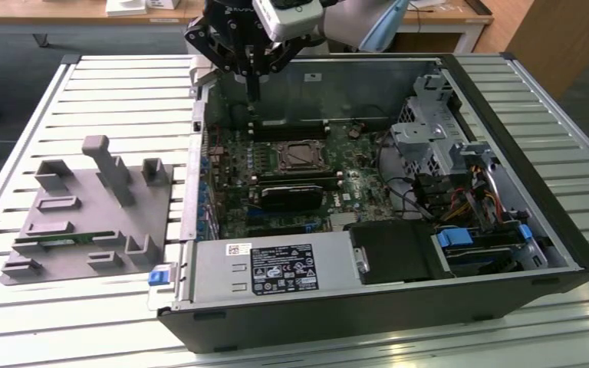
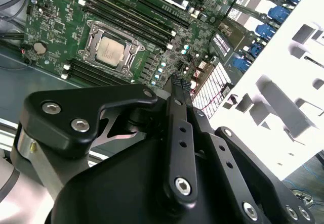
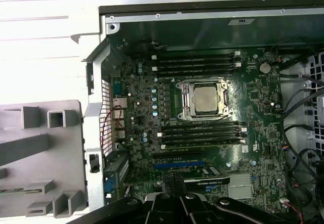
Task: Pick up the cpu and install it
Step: 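Install the second cpu locking lever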
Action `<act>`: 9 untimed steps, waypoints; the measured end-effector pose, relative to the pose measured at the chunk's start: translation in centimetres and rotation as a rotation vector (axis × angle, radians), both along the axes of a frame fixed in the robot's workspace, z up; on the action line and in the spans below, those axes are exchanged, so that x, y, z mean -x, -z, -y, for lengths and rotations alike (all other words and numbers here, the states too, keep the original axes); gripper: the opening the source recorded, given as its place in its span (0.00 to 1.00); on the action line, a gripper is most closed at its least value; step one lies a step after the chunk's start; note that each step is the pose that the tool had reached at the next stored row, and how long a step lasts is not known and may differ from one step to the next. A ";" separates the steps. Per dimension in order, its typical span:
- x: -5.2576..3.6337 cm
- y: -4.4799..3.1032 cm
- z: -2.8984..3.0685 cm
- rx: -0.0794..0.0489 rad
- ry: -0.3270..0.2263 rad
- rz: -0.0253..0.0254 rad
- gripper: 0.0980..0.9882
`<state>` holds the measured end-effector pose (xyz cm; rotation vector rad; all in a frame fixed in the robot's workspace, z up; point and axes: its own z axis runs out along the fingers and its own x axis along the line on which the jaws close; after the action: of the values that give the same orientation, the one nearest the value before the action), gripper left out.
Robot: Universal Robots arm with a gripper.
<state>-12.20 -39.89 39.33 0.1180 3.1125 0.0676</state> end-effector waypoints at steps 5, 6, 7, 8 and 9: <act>-0.06 0.01 0.00 0.000 0.000 0.0000 0.01; -0.13 0.02 0.00 0.000 0.000 0.0000 0.01; -0.24 0.03 0.00 0.000 0.000 0.0000 0.01; -0.33 0.04 0.00 0.000 0.000 -0.0001 0.01; -0.39 0.05 0.00 0.000 0.000 0.0000 0.01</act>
<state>-11.80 -39.90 39.28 0.1180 3.1126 0.0678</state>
